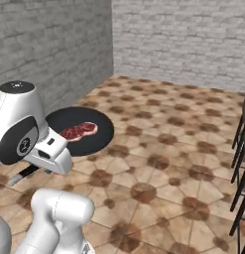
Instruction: Pick up the pan with the steak in it and place it on the dining table. Then place the steak on the plate.
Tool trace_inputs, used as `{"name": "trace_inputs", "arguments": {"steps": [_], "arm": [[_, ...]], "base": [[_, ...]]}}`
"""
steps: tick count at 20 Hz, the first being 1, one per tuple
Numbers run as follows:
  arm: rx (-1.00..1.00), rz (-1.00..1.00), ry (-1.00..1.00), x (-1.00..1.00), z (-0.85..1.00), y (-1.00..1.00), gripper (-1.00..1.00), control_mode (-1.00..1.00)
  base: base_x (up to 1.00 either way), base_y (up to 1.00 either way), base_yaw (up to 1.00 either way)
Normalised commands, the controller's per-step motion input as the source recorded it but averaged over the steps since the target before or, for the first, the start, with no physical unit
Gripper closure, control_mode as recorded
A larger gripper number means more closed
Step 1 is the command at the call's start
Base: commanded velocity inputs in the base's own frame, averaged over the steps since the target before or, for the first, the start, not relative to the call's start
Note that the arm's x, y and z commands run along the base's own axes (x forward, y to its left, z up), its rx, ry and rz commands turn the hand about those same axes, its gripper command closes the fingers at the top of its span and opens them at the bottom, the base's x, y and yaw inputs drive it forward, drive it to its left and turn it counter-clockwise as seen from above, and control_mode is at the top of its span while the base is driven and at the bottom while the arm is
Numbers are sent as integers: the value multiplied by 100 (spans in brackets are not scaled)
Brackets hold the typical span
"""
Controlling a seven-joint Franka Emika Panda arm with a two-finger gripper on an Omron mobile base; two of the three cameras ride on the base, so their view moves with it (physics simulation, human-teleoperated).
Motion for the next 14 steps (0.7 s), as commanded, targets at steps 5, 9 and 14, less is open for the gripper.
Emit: {"name": "trace_inputs", "arguments": {"steps": [5, 9, 14], "arm": [[0, 0, 0, 0, 0, 0, 100, 100], [0, 0, 0, 0, 0, 0, 100, 100], [0, 0, 0, 0, 0, 0, 100, 100]], "base": [[77, 24, -28], [24, 17, -47], [3, 2, -50]]}}
